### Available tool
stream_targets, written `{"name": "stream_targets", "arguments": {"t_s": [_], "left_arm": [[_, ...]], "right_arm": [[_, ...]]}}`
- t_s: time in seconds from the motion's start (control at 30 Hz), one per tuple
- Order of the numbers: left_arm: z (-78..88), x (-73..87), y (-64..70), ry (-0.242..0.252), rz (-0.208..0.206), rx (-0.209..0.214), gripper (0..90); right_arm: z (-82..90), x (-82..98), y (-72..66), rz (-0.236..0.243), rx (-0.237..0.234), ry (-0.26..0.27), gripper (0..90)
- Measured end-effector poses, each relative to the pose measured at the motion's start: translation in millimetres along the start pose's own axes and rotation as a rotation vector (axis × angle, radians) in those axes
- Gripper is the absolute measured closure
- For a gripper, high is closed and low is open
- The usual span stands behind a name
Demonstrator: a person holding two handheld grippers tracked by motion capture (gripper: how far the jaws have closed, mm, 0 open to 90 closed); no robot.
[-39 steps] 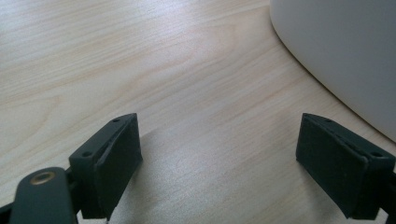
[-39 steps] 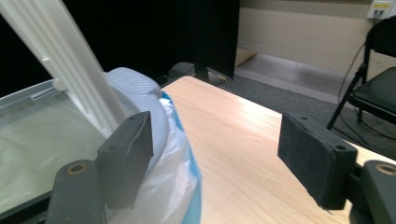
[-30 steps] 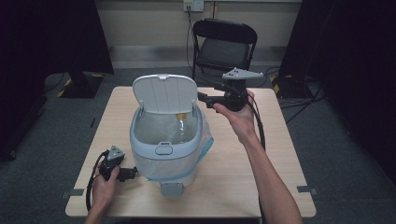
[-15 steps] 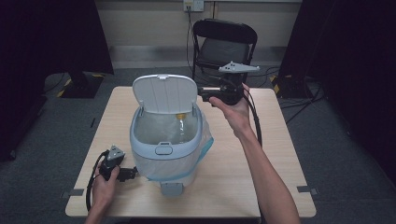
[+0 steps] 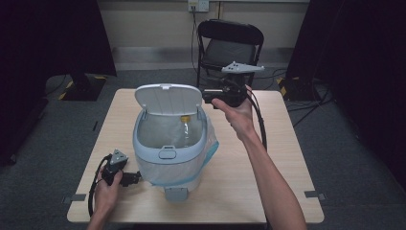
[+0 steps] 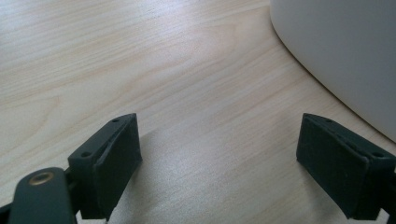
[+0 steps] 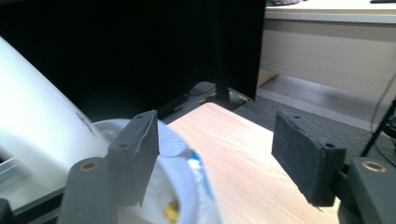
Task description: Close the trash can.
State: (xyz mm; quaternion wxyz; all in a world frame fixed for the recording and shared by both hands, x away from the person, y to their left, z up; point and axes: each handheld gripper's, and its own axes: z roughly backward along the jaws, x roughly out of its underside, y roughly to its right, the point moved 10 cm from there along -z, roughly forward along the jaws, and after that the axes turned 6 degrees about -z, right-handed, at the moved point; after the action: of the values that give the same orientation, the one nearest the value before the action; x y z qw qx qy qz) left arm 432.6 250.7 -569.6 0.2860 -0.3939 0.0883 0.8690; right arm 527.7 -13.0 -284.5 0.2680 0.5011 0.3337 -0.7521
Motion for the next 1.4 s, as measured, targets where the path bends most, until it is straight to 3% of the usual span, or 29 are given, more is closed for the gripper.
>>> {"name": "stream_targets", "arguments": {"t_s": [0.43,1.0,1.2,1.4], "left_arm": [[0.0,0.0,0.0,0.0,0.0,0.0,13.1],[0.0,0.0,0.0,0.0,0.0,0.0,13.1],[0.2,0.2,-0.2,-0.002,-0.003,0.0,13.1],[0.0,0.0,0.0,0.0,0.0,0.0,13.1]], "right_arm": [[8.2,15.4,-16.2,0.031,-0.054,-0.044,31.6],[11.9,25.1,-22.8,0.04,-0.068,-0.071,30.1],[9.2,29.3,-42.3,0.074,-0.101,-0.09,30.0],[6.8,32.6,-52.8,0.085,-0.118,-0.106,29.8]]}}
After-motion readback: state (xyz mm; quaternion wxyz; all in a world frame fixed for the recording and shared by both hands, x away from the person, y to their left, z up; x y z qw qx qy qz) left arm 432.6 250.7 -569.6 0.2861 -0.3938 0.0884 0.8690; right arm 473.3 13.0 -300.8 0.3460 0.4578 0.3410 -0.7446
